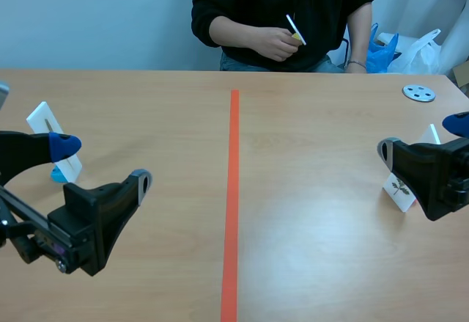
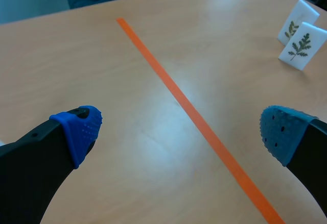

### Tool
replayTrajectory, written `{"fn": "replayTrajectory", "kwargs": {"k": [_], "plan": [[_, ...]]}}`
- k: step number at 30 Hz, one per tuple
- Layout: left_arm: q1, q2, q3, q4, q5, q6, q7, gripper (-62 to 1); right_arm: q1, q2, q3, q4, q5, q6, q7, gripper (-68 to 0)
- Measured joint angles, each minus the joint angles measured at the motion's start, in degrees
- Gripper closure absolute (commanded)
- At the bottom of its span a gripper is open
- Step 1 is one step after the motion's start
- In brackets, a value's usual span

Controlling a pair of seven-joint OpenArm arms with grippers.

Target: Sort the leaf by its shape. The table is split by an orange tape line. A compound leaf with several leaflets goes to the left side, a simple leaf with one blade goes to the right side. Return to the home posture when a red brick is placed on the table.

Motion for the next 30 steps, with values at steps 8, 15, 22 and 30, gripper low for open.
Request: {"fn": "replayTrajectory", "kwargs": {"k": [8, 15, 22, 30], "plan": [[0.15, 0.72, 0.00, -0.02, 0.00, 0.00, -0.02, -62.3, 0.00, 0.00, 0.00, 0.00, 0.04, -0.02, 1.22, -67.9], [0.02, 0.72, 0.00, -0.02, 0.00, 0.00, -0.04, -62.3, 0.00, 0.00, 0.00, 0.00, 0.20, -0.02, 1.68, -67.9], [-0.02, 0.72, 0.00, -0.02, 0.00, 0.00, -0.04, -62.3, 0.00, 0.00, 0.00, 0.00, 0.20, -0.04, 1.68, -67.9], [-0.79, 0.72, 0.00, -0.04, 0.00, -0.02, -0.42, -62.3, 0.00, 0.00, 0.00, 0.00, 0.17, -0.04, 1.51, -67.9]]}}
